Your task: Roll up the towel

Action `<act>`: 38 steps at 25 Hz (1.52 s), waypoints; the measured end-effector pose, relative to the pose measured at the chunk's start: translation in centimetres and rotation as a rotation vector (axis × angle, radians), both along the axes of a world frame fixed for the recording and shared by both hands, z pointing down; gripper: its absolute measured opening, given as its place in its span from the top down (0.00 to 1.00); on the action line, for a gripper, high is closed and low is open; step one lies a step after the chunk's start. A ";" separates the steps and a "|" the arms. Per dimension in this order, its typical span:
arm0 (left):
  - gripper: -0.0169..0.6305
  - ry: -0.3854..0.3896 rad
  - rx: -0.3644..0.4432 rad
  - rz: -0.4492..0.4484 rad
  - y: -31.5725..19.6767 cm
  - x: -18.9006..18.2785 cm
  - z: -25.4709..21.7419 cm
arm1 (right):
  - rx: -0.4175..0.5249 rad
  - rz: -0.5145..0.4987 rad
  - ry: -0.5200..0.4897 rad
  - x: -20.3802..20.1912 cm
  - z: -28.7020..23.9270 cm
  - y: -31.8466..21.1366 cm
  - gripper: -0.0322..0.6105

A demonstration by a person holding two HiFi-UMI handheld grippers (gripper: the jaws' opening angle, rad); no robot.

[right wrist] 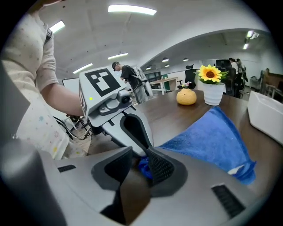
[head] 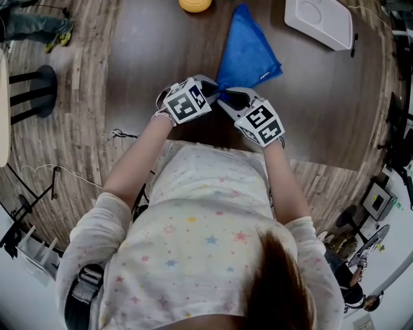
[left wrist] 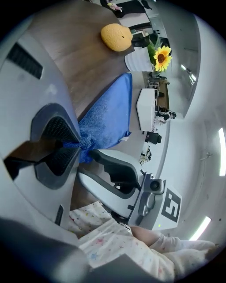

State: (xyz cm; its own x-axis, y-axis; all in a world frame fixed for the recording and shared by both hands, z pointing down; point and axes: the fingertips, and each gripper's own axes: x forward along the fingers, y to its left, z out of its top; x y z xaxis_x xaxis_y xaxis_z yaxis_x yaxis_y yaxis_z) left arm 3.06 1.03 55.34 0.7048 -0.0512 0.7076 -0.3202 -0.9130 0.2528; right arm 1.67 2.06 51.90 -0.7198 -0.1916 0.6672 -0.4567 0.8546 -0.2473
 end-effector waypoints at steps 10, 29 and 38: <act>0.91 0.038 -0.039 -0.003 -0.3 -0.1 -0.1 | 0.160 -0.254 0.201 0.0 2.0 1.1 0.71; 0.78 0.046 0.179 0.306 5.1 -0.2 -1.7 | -0.066 -0.329 0.211 0.8 2.7 4.0 0.88; 0.78 0.088 0.059 0.361 7.9 0.7 -0.7 | -0.256 -0.381 0.139 1.5 2.0 5.3 0.88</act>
State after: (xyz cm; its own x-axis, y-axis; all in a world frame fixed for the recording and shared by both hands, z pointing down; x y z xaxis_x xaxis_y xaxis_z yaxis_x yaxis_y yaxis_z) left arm 3.77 8.97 54.66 0.7429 0.1731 0.6466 0.0459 -0.9769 0.2088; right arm 3.22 7.34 53.92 -0.6073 0.2519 0.7535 -0.1664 0.8870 -0.4307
